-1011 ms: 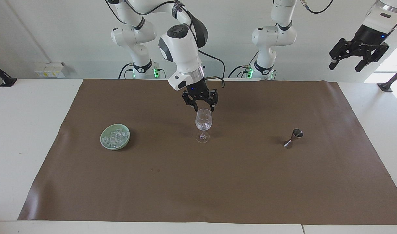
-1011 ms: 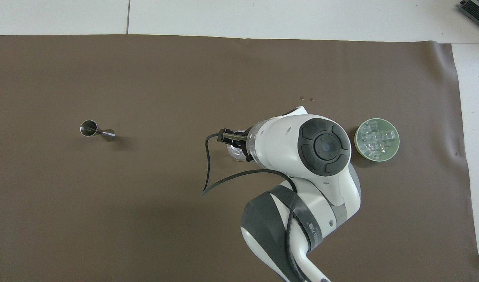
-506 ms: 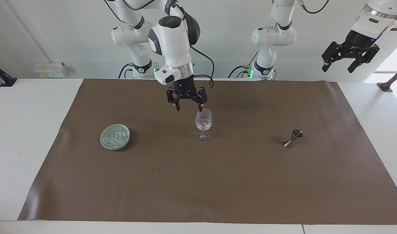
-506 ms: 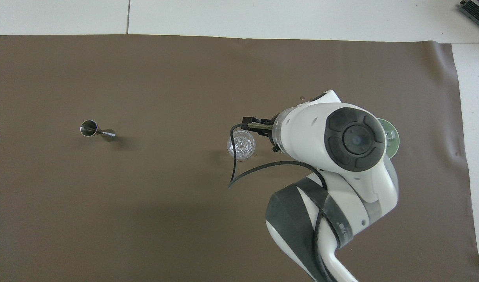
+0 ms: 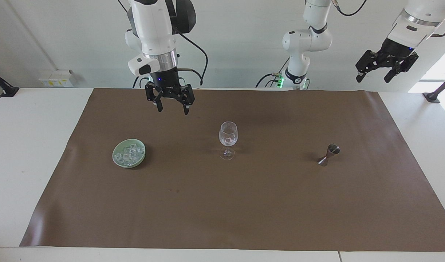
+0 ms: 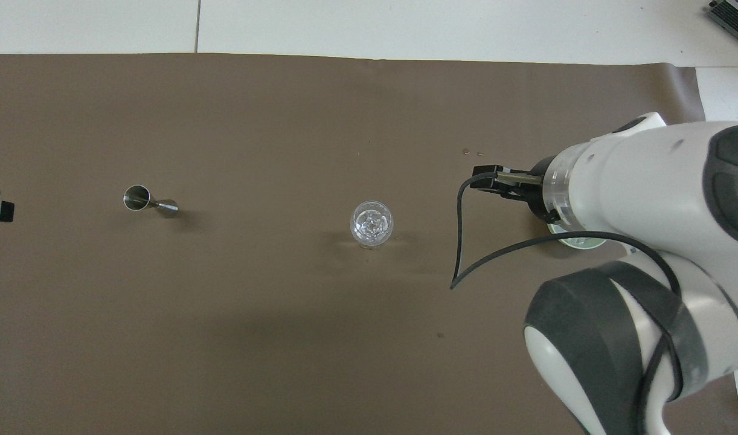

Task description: Pour wine and add ice with both arms

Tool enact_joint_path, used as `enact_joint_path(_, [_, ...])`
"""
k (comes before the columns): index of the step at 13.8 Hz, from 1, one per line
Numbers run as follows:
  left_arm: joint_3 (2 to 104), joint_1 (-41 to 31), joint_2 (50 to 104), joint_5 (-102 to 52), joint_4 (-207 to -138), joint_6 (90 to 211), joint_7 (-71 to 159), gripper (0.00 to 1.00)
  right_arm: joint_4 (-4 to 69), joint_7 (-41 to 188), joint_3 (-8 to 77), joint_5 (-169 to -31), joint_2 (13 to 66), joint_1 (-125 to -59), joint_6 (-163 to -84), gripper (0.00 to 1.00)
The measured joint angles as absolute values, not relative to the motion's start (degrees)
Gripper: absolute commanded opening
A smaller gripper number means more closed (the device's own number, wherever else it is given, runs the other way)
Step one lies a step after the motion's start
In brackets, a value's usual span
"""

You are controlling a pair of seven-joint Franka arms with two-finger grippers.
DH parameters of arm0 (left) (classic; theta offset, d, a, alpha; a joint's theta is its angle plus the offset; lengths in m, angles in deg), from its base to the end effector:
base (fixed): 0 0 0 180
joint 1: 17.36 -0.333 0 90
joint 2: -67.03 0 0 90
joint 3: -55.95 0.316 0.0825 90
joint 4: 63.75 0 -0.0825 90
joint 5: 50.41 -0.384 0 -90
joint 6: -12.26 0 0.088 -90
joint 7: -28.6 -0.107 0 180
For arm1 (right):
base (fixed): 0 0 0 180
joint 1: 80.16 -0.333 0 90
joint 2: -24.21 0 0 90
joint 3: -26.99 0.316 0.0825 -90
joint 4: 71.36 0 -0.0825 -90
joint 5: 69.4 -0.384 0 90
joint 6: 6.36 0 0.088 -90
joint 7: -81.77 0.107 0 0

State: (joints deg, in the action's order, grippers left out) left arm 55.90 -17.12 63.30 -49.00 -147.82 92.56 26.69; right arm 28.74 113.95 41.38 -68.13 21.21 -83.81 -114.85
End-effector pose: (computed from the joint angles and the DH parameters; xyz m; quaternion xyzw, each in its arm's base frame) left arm 0.5144 -0.0056 0.6924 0.9997 -0.0213 -0.0002 0.0121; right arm 0.5367 0.1765 0.5989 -0.9878 0.1195 -0.0964 0.0261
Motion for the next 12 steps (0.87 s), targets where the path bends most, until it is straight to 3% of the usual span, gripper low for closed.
enact_joint_path(3, [55.9,-17.1,62.6,-49.0,-149.1,92.6,26.7,1.0,24.3,110.5,40.6,-68.1,20.7,-81.4,-107.4,1.0])
enact_joint_path(12, [56.0,-17.3,61.9,-49.0,-149.9,92.6,27.1,1.0,21.3,96.4,31.0,-68.1,19.0,-80.9,-100.3,1.0])
